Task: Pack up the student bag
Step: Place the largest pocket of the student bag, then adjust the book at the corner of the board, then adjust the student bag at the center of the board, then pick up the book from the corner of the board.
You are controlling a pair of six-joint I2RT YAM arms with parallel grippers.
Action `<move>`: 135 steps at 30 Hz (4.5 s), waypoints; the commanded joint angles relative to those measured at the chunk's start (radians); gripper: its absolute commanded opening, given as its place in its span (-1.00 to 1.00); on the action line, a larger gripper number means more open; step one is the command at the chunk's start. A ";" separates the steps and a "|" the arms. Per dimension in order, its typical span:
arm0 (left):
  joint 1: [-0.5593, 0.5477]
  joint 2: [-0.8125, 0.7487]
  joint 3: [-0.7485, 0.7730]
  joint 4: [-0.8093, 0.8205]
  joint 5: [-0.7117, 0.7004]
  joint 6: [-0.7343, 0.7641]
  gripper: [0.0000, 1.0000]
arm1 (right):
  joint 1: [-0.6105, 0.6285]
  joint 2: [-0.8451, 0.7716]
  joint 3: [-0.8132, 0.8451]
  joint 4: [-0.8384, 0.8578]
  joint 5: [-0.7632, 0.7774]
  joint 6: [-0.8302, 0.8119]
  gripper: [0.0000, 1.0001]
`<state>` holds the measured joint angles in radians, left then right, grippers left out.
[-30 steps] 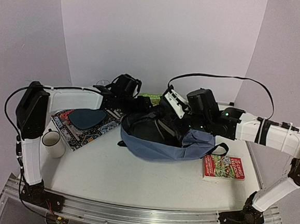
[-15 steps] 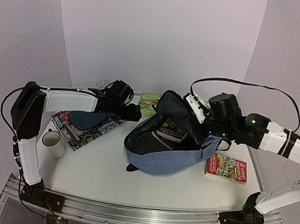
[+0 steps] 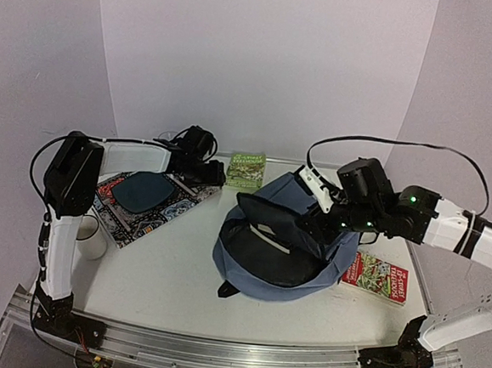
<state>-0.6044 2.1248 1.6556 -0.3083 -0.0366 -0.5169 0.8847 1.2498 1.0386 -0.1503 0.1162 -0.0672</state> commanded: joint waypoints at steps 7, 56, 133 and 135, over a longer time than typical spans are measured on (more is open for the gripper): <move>0.036 0.244 0.344 0.012 0.030 0.099 0.41 | -0.067 0.186 0.249 -0.008 -0.244 0.053 0.40; -0.130 0.019 -0.151 -0.070 -0.144 0.124 -0.29 | -0.237 0.764 0.499 0.073 -0.258 0.325 0.41; 0.002 -0.582 -0.541 -0.053 -0.042 -0.115 0.50 | -0.326 0.965 0.738 0.404 -0.614 0.854 -1.00; 0.008 -0.604 -0.554 -0.046 -0.036 -0.150 0.50 | -0.301 0.923 0.696 0.424 -0.605 0.884 -1.00</move>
<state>-0.6094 1.6007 1.1194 -0.3766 -0.0785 -0.6031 0.5226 2.3288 1.7825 0.1992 -0.4132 0.7364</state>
